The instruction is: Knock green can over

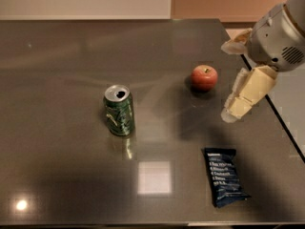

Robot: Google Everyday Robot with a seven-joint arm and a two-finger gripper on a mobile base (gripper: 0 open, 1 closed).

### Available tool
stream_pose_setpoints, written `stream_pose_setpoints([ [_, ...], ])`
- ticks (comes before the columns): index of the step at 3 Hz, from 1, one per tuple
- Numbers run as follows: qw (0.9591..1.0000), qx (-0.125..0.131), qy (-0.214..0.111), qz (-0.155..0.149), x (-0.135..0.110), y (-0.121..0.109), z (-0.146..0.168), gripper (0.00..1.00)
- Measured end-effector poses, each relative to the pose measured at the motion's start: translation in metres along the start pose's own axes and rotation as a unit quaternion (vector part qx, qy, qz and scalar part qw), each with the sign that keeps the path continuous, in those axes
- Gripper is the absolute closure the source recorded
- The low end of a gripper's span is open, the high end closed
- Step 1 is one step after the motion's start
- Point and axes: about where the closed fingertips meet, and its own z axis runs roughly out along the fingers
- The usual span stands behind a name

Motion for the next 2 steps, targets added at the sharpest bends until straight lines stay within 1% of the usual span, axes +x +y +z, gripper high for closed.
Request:
stream_pose_setpoints([
  [1,0.9975,-0.010,-0.069,-0.010,-0.038,0.003,0.028,0.00],
  [2,0.9918,-0.007,-0.127,-0.014,-0.075,0.009,0.061,0.00],
])
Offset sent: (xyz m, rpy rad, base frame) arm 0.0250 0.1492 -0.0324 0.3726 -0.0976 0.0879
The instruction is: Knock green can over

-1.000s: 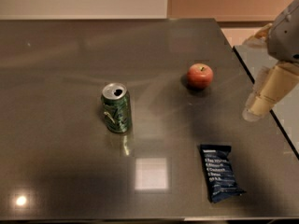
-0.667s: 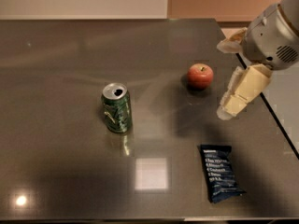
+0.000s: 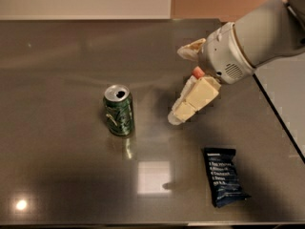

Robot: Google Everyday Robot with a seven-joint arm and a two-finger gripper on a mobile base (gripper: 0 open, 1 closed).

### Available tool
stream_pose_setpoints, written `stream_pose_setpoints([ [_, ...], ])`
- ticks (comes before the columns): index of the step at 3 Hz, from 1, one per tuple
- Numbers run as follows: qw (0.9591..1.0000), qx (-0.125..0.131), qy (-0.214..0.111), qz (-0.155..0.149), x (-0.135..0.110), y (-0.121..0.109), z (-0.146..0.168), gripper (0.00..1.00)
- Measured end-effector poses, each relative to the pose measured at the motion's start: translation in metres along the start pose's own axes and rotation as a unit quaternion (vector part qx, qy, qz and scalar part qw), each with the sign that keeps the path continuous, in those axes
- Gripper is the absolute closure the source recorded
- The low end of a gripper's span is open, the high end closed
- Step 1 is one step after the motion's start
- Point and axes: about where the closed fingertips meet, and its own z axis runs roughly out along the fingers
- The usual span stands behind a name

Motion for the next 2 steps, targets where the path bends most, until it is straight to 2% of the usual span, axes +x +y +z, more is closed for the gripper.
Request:
stream_pose_setpoints([
  [1,0.9994,0.004,-0.034,0.000,-0.016,0.004,0.036,0.00],
  [2,0.9985,-0.001,-0.054,0.007,-0.024,0.010,0.068,0.00],
])
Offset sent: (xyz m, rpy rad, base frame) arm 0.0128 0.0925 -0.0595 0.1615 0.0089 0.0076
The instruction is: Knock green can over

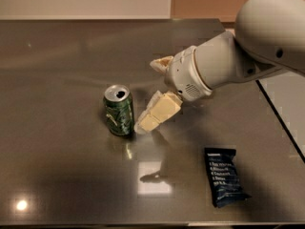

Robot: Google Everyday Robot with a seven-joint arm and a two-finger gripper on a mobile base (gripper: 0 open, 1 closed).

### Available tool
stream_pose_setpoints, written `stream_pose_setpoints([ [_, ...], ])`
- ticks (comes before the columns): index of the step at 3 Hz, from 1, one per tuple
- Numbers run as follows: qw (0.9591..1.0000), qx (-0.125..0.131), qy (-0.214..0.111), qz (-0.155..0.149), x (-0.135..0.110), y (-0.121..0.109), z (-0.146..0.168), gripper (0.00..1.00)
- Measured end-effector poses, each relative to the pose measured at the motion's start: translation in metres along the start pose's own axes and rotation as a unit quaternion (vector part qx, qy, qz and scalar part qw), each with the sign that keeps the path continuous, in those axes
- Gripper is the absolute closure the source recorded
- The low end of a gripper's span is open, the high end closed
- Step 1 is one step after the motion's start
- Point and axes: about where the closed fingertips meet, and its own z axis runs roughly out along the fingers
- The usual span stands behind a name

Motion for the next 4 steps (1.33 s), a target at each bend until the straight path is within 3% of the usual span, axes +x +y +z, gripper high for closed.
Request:
stream_pose_setpoints([
  [2,0.9992,-0.012,-0.034,0.019,-0.006,0.012,0.035,0.00],
  [4,0.9976,-0.019,-0.063,0.020,-0.020,0.018,0.054,0.00],
])
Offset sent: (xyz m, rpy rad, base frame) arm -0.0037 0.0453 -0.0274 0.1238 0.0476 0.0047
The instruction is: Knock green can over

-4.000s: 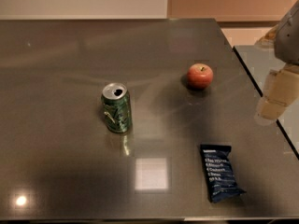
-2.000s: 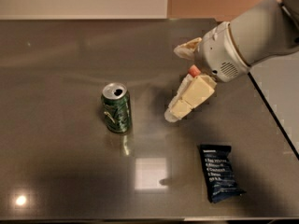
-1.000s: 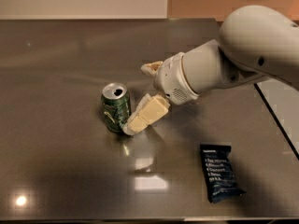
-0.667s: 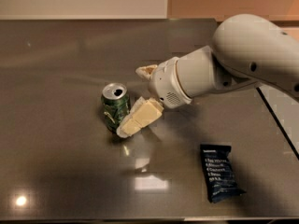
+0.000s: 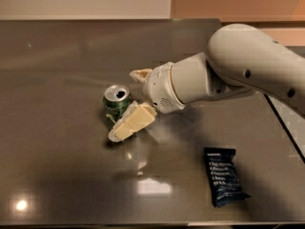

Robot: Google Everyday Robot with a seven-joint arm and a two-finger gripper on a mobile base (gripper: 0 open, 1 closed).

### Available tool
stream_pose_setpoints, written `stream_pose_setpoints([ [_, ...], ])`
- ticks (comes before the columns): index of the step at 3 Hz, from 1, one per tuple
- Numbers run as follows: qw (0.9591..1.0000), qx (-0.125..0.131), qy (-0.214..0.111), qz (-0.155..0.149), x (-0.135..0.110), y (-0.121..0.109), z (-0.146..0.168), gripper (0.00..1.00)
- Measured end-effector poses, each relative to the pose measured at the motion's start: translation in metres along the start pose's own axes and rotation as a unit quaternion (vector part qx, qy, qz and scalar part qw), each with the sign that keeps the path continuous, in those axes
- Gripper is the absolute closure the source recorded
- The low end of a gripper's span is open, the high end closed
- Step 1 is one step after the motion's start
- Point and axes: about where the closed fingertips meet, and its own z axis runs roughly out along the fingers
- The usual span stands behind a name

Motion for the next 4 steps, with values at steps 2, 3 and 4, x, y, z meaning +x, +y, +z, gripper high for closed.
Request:
stream_pose_setpoints([
  [2,1.0000,0.002,-0.007,0.004,-0.004,-0.005,0.010,0.42],
  [3,0.9999,0.003,-0.010,0.007,-0.007,-0.010,0.003,0.65],
  [4,0.9999,0.003,-0.008,0.012,-0.007,-0.015,-0.019,0.88],
])
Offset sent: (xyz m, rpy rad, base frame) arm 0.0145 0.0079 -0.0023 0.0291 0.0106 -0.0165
